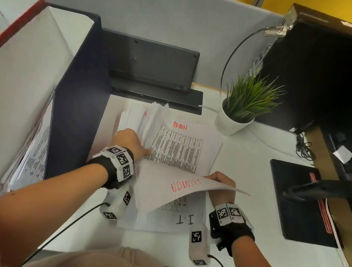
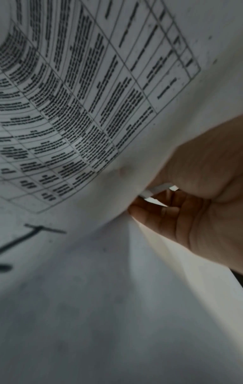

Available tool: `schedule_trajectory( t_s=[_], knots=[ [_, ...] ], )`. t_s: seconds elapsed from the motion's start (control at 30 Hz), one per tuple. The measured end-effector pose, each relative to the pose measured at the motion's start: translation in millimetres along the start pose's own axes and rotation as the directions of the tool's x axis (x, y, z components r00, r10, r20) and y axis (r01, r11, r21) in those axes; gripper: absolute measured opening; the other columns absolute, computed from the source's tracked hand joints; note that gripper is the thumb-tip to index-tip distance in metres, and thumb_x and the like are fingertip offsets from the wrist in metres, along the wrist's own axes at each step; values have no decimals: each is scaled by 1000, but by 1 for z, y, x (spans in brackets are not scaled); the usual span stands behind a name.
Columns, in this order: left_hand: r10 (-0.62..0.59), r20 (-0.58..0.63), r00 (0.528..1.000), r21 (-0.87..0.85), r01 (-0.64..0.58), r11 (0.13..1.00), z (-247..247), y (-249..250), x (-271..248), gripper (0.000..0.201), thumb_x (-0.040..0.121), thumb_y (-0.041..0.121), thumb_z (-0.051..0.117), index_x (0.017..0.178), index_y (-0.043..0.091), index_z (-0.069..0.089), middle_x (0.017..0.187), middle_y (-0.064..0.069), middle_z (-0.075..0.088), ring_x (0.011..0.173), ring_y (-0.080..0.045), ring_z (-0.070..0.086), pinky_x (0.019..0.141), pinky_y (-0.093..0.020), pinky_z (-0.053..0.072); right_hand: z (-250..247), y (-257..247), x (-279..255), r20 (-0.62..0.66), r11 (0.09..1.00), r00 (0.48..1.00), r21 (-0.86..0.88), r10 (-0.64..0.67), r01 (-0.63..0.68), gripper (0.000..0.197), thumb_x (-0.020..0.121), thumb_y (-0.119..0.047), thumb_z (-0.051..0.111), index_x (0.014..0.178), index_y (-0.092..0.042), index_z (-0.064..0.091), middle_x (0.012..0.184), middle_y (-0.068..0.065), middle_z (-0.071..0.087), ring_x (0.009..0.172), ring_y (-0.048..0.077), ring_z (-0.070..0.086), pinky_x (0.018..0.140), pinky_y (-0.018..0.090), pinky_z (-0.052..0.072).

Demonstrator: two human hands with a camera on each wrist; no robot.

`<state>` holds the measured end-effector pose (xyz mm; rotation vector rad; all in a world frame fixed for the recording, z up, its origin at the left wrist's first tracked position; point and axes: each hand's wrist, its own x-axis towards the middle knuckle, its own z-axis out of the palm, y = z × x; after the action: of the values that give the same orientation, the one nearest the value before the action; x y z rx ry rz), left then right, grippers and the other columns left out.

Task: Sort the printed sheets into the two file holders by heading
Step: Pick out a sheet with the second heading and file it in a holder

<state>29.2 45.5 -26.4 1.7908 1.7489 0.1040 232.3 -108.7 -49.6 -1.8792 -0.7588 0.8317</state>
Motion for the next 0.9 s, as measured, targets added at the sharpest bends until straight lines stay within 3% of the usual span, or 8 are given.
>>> schedule_trajectory(
  t_s=[0.1, 0.23, 0.33, 0.47, 0.67, 0.73, 0.8, 0.9],
  knots=[
    [44, 2, 999, -2, -44, 999, 1, 0, -2, 29, 72, 29, 79, 69, 3, 67, 57, -1, 55, 57, -16, 54, 49, -21, 37, 2, 2, 2, -36, 999, 999, -48, -18, 16, 37, 73, 19, 59, 54, -11, 54, 62, 3, 59, 59, 15, 54, 46, 5, 38],
    [91, 6, 996, -33, -91, 995, 2, -5, -2, 35, 82, 23, 70, 55, 6, 54, 52, -3, 49, 53, -17, 48, 59, -26, 41, 2, 5, 3, -36, 991, 998, -127, -47, 42, 32, 74, 16, 60, 56, -10, 57, 77, 22, 67, 72, 23, 56, 59, 21, 44],
    [176, -40, 984, -43, -178, 983, 4, -10, -6, 39, 87, 19, 63, 52, 7, 50, 52, -3, 47, 54, -19, 46, 60, -26, 40, 1, 5, 3, -51, 987, 996, -147, -74, 66, 19, 73, 18, 61, 67, 1, 65, 84, 21, 64, 75, 22, 55, 57, 8, 42],
    [293, -221, 930, -200, -338, 920, 9, -18, -16, 17, 89, 8, 56, 100, 10, 69, 93, -7, 63, 80, -23, 58, 76, -29, 47, 1, 4, 4, -52, 999, 998, 25, -30, 31, 30, 75, 21, 55, 64, -6, 62, 80, 13, 61, 68, 23, 56, 60, 22, 48],
    [284, -178, 942, -620, -331, 711, 12, -27, -25, 38, 87, -11, 43, 69, 20, 57, 85, -9, 62, 65, -18, 51, 56, -19, 41, -4, 3, 10, -45, 988, 998, -147, 49, -55, 44, 80, 12, 59, 52, -18, 42, 59, -4, 48, 54, 6, 43, 50, 14, 33],
    [248, -145, 958, -688, -278, 670, 10, -27, -28, 39, 86, -14, 38, 67, 15, 55, 85, -6, 62, 74, -20, 53, 62, -24, 43, -6, 2, 11, -58, 959, 991, -251, 118, -129, 39, 80, -1, 65, 61, -26, 42, 64, -11, 44, 66, 10, 45, 52, 8, 31],
    [230, -105, 967, -750, -229, 620, 6, -25, -29, 37, 83, -18, 36, 65, 10, 53, 87, -2, 63, 82, -19, 57, 68, -21, 47, -7, -2, 11, -86, 978, 993, -187, 77, -92, 29, 72, -1, 74, 73, -16, 49, 72, -6, 52, 76, 15, 51, 55, 9, 37],
    [239, -32, 970, -825, -161, 541, 1, -22, -30, 34, 83, -18, 39, 63, 7, 52, 87, -9, 66, 82, -18, 61, 69, -15, 51, -8, -11, 7, -107, 999, 993, -11, 46, -47, 56, 62, 5, 81, 110, 0, 52, 99, 7, 60, 92, 20, 56, 77, 26, 46]
  ],
)
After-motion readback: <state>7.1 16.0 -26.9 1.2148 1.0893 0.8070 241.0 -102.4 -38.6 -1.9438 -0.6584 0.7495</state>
